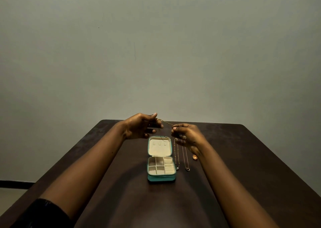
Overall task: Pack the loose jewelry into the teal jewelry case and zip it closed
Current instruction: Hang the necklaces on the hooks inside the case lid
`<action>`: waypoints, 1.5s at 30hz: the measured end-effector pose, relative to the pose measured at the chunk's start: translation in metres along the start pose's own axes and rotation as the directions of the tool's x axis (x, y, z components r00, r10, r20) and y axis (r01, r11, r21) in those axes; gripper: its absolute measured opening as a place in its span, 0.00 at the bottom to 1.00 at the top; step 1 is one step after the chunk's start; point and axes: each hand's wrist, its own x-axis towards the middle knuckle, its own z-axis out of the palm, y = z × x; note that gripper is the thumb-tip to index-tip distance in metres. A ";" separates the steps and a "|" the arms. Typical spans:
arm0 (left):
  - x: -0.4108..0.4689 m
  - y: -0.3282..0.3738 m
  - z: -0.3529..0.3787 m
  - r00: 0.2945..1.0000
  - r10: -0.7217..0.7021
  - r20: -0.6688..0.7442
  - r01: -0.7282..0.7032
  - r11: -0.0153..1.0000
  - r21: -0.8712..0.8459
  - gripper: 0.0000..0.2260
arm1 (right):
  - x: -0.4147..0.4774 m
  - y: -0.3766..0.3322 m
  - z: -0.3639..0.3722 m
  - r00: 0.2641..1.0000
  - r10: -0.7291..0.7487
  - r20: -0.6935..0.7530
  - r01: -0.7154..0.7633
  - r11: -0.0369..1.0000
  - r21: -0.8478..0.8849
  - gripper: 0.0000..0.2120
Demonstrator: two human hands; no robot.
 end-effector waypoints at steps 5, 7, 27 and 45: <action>0.008 -0.008 -0.005 0.996 0.050 -0.073 -0.052 0.998 -0.033 0.13 | 0.007 0.013 0.004 0.996 0.068 -0.048 -0.067 0.997 0.037 0.07; 0.013 -0.012 -0.007 0.994 0.076 -0.083 -0.081 0.994 -0.068 0.12 | 0.009 0.018 0.006 0.995 0.085 -0.047 -0.082 0.995 0.051 0.07; 0.062 -0.032 -0.009 0.993 0.109 -0.045 -0.106 0.993 0.057 0.11 | 0.044 0.059 0.024 0.986 0.114 -0.126 -0.133 0.979 -0.157 0.06; 0.072 -0.050 -0.025 0.991 0.029 -0.133 0.014 0.950 0.311 0.09 | 0.073 0.054 0.041 0.979 0.102 -0.177 -0.103 0.995 0.004 0.08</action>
